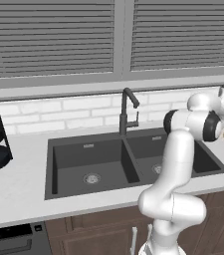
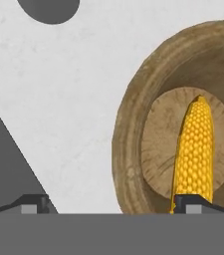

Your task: Pick the corn from the sink and place it in the bowl. Then pick the bowl and place it in the microwave. Then close the microwave door and press the start button.

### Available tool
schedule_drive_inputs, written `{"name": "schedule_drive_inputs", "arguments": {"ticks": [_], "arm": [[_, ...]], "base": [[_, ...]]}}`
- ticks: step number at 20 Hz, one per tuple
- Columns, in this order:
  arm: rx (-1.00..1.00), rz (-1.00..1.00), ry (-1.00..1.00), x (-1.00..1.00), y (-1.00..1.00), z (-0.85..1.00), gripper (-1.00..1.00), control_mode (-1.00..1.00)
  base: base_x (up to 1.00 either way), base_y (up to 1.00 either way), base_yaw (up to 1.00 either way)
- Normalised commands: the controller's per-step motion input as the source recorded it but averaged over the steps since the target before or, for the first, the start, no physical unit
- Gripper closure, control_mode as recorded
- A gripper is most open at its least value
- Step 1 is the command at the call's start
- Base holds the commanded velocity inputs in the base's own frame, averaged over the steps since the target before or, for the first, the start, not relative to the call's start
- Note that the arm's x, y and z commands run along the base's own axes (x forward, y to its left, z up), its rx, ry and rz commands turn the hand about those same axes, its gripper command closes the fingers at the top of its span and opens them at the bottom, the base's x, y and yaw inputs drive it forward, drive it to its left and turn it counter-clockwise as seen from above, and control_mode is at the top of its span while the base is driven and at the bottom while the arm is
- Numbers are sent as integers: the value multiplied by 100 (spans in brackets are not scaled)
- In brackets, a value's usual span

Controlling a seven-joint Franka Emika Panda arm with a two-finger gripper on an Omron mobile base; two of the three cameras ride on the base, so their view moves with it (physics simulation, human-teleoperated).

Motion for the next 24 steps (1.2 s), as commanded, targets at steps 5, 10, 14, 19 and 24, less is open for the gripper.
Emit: {"name": "schedule_drive_inputs", "arguments": {"ticks": [5, 10, 14, 19, 24], "arm": [[0, 4, 5, 0, -43, -13, -100, -100], [0, 2, 1, 0, -3, -21, -100, -100], [0, 1, 0, 0, 0, -24, -100, -100], [0, 0, 0, 0, 0, -30, -100, -100], [0, 1, 0, 0, 0, -35, -100, -100]], "base": [[0, 0, 0], [0, 0, 0], [0, 0, 0], [0, 0, 0], [0, 0, 0]]}}
